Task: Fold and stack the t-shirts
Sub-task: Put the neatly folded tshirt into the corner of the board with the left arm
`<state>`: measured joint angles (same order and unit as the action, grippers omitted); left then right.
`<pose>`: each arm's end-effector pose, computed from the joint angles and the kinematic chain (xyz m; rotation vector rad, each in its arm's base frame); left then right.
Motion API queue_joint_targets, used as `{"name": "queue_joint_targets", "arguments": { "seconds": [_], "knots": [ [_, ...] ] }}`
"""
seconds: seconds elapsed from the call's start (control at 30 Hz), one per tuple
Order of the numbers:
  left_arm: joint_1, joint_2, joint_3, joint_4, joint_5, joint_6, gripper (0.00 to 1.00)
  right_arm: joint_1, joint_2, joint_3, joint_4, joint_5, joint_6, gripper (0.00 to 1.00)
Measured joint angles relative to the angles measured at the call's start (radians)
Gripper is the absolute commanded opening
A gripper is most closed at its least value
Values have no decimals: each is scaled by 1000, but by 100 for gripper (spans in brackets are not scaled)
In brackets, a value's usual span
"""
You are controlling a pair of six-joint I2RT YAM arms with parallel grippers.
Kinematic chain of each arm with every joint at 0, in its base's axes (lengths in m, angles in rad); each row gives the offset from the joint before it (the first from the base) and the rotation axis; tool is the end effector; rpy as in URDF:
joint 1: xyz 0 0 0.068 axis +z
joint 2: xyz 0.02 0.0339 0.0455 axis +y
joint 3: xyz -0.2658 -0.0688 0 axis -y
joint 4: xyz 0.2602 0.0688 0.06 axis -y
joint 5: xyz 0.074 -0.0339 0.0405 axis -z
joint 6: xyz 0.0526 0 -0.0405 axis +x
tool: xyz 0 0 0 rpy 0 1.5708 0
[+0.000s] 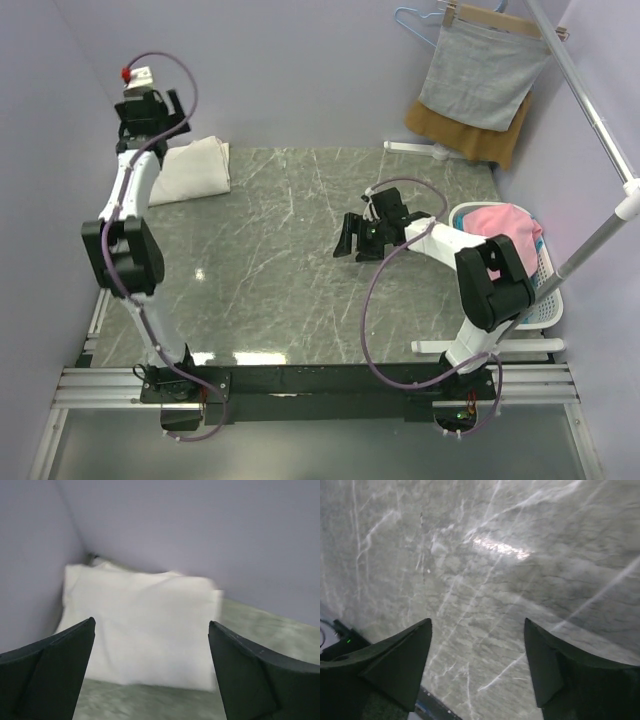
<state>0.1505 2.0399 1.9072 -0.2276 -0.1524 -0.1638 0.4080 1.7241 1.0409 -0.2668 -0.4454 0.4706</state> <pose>0.5168 0.0864 0.3312 -0.4020 1.8868 0.1382 0.3315 0.1680 0.1597 -0.1084 2.6287 0.8958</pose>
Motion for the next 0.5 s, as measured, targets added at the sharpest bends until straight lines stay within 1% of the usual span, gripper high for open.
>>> {"name": "queue_joint_targets", "arguments": {
  "seconds": [0.03, 0.07, 0.1, 0.17, 0.27, 0.33, 0.47, 0.5],
  "knots": [
    [-40, -77, -53, 14, -4, -10, 99, 0, -11, -3, -3, 23, -2, 98],
    [-75, -146, -105, 34, -5, -17, 100, 0, -29, -6, -5, 49, -6, 100],
    [-122, -232, -170, 49, -4, -29, 100, 0, -48, -11, -5, 76, -10, 100],
    [-204, -352, -266, 66, 0, -52, 99, 0, -93, -19, -9, 129, -20, 100],
    [-317, -542, -464, 109, 14, -103, 99, 0, -189, -33, -11, 225, -23, 100],
    [-362, -638, -603, 131, 19, -142, 99, 0, -243, -41, -10, 279, -26, 100],
    [-431, -844, -930, 201, 12, -240, 99, 0, -363, -89, 2, 395, -31, 100],
    [-445, -882, -987, 203, 10, -257, 99, 0, -388, -106, 6, 420, -31, 100]
  ]
}}
